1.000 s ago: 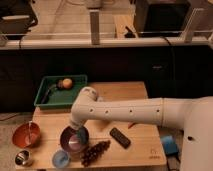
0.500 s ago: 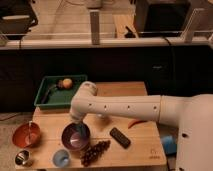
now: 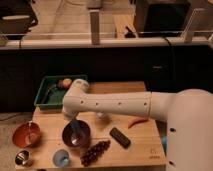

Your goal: Wipe purple bowl with sponge

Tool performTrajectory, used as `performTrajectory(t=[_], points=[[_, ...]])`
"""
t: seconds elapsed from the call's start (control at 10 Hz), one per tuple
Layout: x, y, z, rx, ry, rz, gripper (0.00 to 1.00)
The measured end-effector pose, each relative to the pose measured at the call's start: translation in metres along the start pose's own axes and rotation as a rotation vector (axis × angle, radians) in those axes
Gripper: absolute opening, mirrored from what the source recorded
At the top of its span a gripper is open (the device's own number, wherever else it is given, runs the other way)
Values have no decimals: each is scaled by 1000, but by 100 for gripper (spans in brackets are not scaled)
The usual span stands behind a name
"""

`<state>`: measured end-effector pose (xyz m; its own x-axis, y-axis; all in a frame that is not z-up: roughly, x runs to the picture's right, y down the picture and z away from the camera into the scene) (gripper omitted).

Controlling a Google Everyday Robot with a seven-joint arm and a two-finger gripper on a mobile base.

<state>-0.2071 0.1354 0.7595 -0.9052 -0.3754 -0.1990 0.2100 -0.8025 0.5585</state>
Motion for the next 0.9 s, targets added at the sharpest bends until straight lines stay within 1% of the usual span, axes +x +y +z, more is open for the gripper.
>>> performTrajectory(t=[0.2,0.4,0.7,0.9], points=[[6,-1,0,7,9,-23,0],[13,-6,0,23,16,-46,0],[21,-29,6,79,5,-91,0],[21,-43,8,104,-3,-107,0]])
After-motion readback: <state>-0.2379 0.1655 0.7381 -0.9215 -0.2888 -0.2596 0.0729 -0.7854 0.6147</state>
